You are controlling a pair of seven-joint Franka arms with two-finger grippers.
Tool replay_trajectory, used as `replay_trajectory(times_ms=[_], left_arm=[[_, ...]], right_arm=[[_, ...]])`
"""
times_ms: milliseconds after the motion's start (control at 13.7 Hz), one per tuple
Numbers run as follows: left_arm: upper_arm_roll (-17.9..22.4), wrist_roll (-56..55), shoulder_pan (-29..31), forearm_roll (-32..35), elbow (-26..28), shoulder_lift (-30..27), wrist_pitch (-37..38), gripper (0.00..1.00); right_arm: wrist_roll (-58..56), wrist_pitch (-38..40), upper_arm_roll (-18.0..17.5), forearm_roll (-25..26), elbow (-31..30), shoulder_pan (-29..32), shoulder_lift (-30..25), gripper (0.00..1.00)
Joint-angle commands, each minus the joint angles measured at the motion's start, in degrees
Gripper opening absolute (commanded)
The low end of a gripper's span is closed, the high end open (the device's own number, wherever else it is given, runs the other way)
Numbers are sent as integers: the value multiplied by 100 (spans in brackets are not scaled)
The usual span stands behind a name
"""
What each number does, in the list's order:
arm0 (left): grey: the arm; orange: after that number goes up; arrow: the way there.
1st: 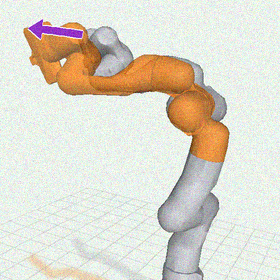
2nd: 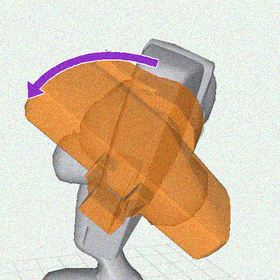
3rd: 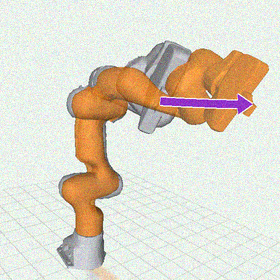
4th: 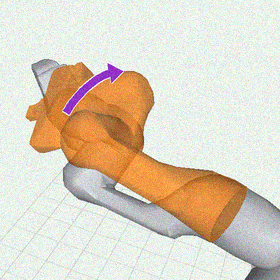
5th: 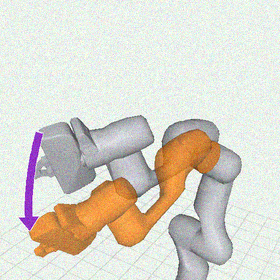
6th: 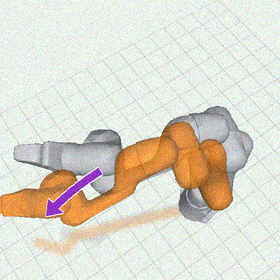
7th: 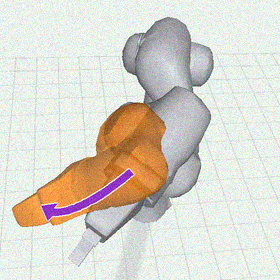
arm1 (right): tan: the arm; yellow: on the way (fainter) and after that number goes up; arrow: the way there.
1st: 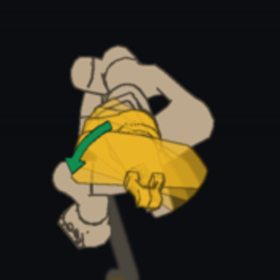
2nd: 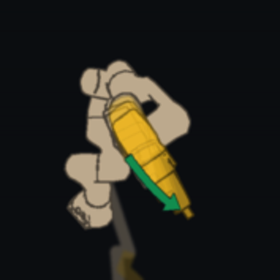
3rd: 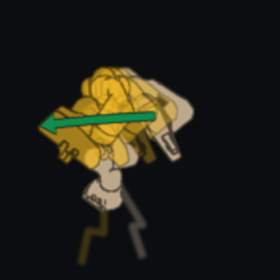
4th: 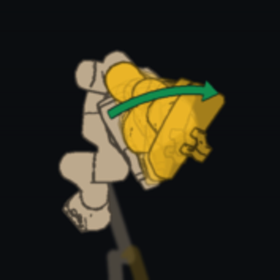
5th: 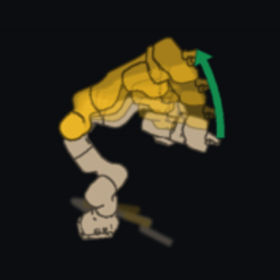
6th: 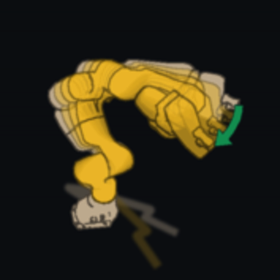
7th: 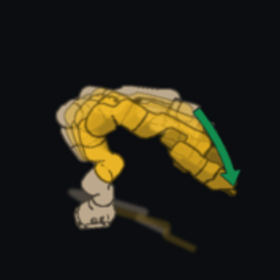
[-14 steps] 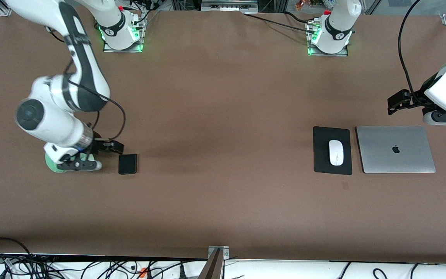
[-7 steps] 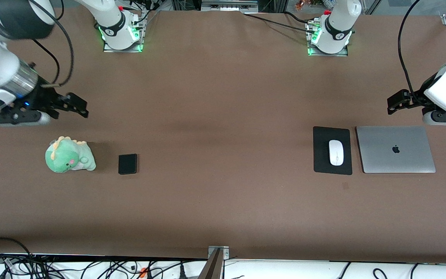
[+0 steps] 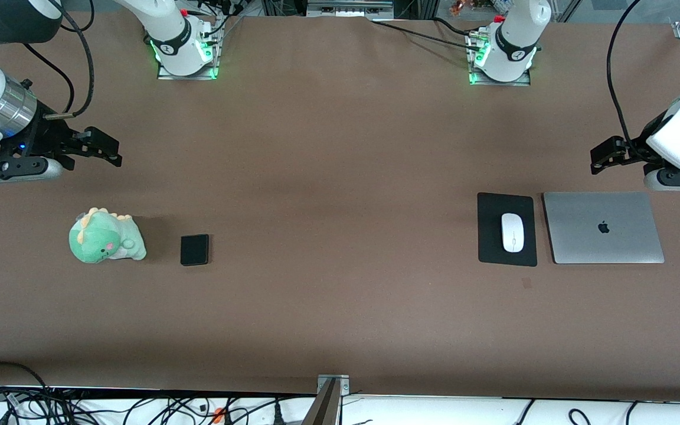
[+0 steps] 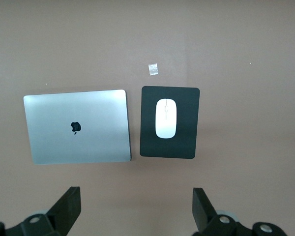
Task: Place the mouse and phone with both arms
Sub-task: 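Open the right gripper and withdraw it from the phone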
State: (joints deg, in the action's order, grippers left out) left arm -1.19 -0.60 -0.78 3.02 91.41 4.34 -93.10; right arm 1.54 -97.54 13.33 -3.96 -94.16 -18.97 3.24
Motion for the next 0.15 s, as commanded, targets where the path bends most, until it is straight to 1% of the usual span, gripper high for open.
replay_trajectory(times_ms=[0, 73], left_arm=[[49, 95, -54, -65, -45, -29, 116, 100], [49, 95, -63, -65, -53, -21, 116, 100]], right_arm=[[-40, 209, -32, 238, 223, -28, 45, 100], [-48, 261, -32, 247, 266, -28, 45, 100]])
